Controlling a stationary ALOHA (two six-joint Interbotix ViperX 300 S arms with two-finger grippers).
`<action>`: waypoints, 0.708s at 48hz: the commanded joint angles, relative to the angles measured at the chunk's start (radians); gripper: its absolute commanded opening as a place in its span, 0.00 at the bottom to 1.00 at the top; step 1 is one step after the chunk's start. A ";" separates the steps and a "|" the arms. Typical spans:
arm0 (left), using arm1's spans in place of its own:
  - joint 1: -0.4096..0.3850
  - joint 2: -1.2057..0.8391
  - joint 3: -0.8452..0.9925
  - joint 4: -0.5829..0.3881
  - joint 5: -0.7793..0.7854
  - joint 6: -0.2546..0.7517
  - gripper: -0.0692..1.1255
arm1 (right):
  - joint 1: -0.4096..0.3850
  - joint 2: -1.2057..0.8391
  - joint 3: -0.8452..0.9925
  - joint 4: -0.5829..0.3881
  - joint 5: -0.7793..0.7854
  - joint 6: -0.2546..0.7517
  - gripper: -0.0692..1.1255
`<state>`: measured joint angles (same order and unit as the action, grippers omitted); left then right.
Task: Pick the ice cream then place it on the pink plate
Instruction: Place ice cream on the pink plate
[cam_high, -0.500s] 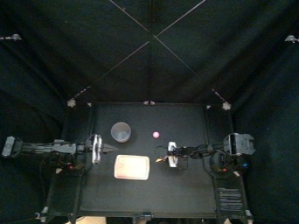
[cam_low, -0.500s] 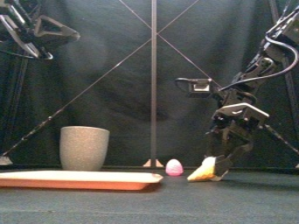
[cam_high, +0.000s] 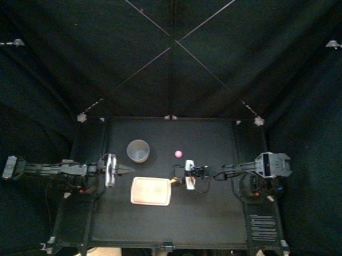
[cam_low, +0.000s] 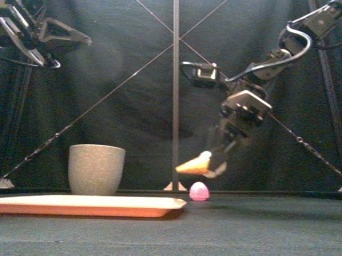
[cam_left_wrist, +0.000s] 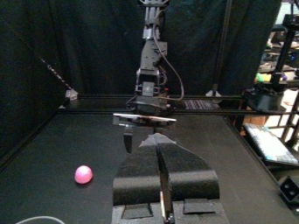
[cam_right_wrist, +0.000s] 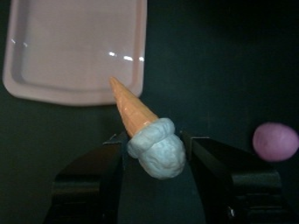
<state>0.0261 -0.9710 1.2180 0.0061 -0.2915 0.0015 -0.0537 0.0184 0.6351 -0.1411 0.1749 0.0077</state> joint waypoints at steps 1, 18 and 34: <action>0.002 0.002 -0.011 0.000 -0.005 0.002 0.03 | 0.040 0.020 -0.107 0.005 -0.009 0.002 0.54; 0.002 -0.018 -0.008 0.000 0.002 0.000 0.03 | 0.106 0.268 -0.416 0.037 0.023 0.018 0.54; 0.002 -0.051 -0.005 0.000 0.034 0.000 0.03 | 0.072 0.348 -0.489 0.120 0.127 0.046 0.73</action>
<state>0.0261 -1.0232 1.2257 0.0046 -0.2546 0.0000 0.0230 0.3896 0.1733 -0.0184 0.3129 0.0506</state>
